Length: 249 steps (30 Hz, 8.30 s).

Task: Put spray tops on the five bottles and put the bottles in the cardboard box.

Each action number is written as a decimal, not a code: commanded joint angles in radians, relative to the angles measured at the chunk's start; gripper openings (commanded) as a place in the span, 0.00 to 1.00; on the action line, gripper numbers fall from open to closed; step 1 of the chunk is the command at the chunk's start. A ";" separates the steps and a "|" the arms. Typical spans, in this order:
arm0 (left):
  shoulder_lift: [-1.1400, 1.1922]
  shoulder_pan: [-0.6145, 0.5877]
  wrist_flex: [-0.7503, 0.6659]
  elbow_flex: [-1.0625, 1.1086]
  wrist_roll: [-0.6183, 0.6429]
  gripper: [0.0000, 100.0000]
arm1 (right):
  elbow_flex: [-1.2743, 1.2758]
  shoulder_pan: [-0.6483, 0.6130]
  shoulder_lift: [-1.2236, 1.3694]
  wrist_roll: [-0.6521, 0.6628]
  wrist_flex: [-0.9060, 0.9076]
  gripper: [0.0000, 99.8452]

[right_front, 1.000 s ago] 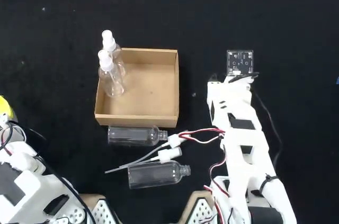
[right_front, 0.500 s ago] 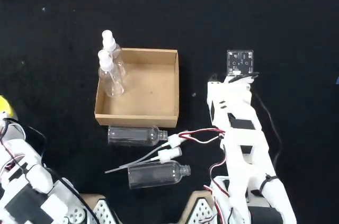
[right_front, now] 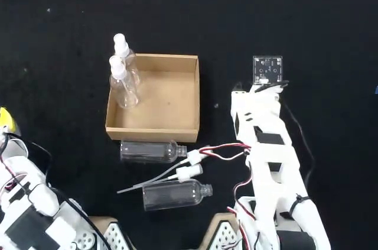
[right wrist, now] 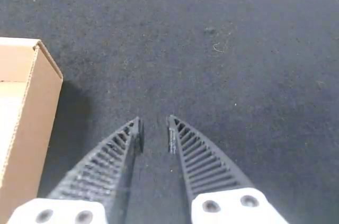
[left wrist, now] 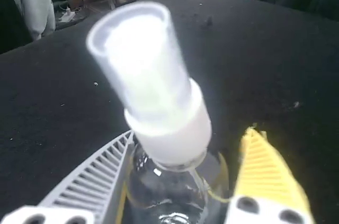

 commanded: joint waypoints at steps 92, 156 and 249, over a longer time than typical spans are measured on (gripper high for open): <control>-0.937 1.003 0.793 0.114 0.078 0.05 | 0.010 -0.008 -0.047 0.009 -0.028 0.06; -0.951 0.992 0.801 0.228 0.078 0.33 | 0.012 -0.008 -0.047 0.009 -0.028 0.06; -0.727 1.264 1.760 -0.180 -0.582 0.33 | -0.018 0.121 -0.047 -0.118 -0.029 0.06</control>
